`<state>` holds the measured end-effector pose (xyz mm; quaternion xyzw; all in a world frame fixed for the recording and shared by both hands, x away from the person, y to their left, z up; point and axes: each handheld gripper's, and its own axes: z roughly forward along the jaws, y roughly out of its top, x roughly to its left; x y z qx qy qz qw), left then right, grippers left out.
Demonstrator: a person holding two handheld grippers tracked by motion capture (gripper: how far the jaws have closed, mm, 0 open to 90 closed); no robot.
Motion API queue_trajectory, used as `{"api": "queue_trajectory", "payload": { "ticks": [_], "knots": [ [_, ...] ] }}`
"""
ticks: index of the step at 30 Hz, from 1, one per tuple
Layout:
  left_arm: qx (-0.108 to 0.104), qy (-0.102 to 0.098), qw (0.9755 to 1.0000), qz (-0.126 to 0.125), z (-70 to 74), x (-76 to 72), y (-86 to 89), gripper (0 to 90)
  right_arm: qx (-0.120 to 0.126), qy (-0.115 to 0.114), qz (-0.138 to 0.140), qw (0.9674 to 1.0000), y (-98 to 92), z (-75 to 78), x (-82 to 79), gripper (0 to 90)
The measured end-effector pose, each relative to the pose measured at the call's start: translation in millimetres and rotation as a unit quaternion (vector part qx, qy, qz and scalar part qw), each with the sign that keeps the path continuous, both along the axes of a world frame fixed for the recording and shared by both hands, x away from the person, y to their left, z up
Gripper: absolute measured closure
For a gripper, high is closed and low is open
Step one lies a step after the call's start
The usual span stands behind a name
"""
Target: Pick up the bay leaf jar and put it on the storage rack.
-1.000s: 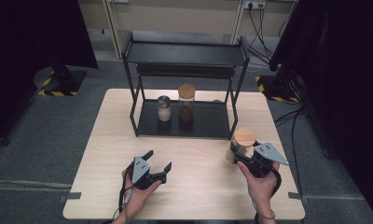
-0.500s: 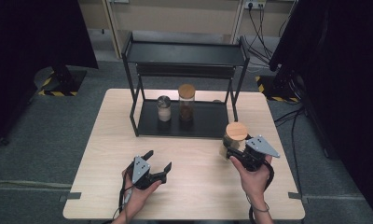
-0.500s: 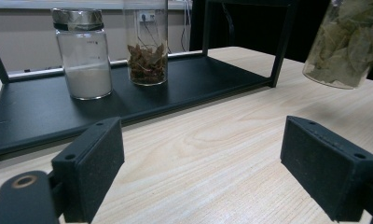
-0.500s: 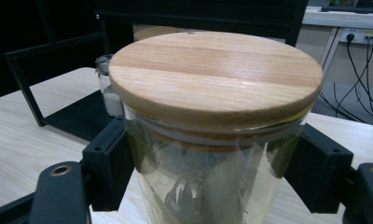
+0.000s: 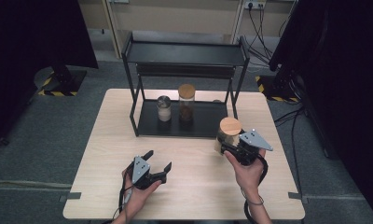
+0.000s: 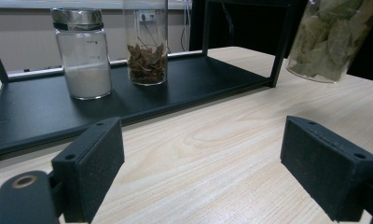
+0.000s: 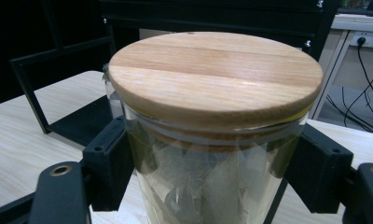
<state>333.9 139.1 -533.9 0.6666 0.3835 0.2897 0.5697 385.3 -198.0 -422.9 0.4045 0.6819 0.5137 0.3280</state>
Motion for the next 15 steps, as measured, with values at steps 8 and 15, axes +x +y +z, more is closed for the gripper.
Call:
{"api": "queue_trajectory", "payload": {
  "ticks": [8,15],
  "knots": [
    [0.0,0.0,1.0,0.0,0.0,0.0,0.2,13.1,0.0,-0.003,0.003,1.0,6.9,6.3,10.8,25.3],
    [-0.001,0.0,1.0,0.0,0.0,0.0,0.2,13.1,-0.001,-0.004,0.004,1.0,10.8,9.9,19.0,25.3]
  ]
}}
